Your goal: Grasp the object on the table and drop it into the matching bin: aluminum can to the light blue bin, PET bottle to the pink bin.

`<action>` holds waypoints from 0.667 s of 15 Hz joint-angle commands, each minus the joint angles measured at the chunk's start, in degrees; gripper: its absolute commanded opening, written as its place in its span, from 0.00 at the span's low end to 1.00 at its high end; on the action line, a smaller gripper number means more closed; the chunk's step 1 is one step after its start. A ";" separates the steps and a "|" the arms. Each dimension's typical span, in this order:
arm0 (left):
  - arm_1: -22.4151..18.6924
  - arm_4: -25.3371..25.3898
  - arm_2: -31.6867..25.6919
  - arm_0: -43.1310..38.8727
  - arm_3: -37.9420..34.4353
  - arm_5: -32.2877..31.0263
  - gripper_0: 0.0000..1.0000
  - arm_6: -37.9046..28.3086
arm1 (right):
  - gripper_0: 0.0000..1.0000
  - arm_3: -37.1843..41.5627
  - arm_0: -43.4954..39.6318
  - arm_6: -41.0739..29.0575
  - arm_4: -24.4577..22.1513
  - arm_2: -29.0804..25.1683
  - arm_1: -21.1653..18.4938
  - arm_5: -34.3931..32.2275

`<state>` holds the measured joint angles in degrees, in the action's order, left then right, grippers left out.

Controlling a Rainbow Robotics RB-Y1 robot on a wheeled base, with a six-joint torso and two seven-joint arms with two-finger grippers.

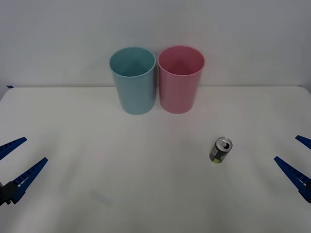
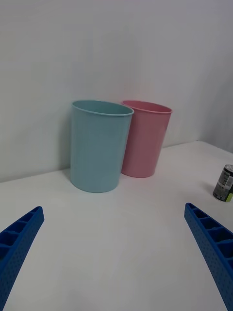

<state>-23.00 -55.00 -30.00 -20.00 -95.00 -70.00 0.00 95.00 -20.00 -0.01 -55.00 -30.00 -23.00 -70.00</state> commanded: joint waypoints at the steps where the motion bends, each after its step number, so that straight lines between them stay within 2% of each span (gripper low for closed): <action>1: 0.00 0.00 0.00 0.00 0.00 0.00 1.00 0.00 | 1.00 0.10 -0.22 -0.17 0.51 -0.41 0.23 0.21; 5: 0.00 0.00 0.00 0.00 0.00 0.00 1.00 0.00 | 1.00 0.10 -0.57 0.18 0.68 0.20 -0.64 0.92; 10: 0.00 0.00 0.00 0.00 0.00 0.00 1.00 0.00 | 1.00 -3.68 -0.74 2.73 -0.20 1.35 -2.05 0.74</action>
<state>-23.00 -55.00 -30.00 -20.00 -95.00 -70.00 0.00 91.88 -20.74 2.31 -54.91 -28.76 -24.88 -69.06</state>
